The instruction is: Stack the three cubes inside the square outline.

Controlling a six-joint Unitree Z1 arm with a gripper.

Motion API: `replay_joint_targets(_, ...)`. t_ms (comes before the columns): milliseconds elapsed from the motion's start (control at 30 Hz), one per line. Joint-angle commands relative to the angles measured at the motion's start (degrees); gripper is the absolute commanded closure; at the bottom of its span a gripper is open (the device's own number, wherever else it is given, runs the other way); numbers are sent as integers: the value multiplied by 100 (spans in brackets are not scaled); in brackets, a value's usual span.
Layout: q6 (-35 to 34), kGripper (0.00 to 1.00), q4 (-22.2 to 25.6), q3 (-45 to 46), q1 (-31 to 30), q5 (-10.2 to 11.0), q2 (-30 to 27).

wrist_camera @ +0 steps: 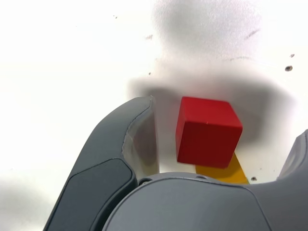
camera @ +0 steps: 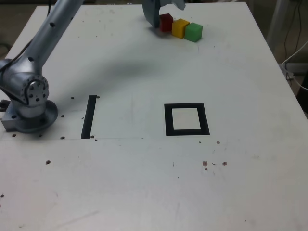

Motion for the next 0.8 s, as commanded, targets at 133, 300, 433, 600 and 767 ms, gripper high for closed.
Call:
replay_joint_targets(133, 1, 19, 59, -80, 24, -64, 178)
replay_joint_targets(300, -42, 38, 30, -115, 17, -59, 239)
replay_joint_targets(433, -63, 55, 12, -140, 0, -5, 248)
replay_joint_targets(600, -61, 66, 18, -155, -11, 35, 243)
replay_joint_targets(767, -54, 67, 52, -176, -17, 36, 225)
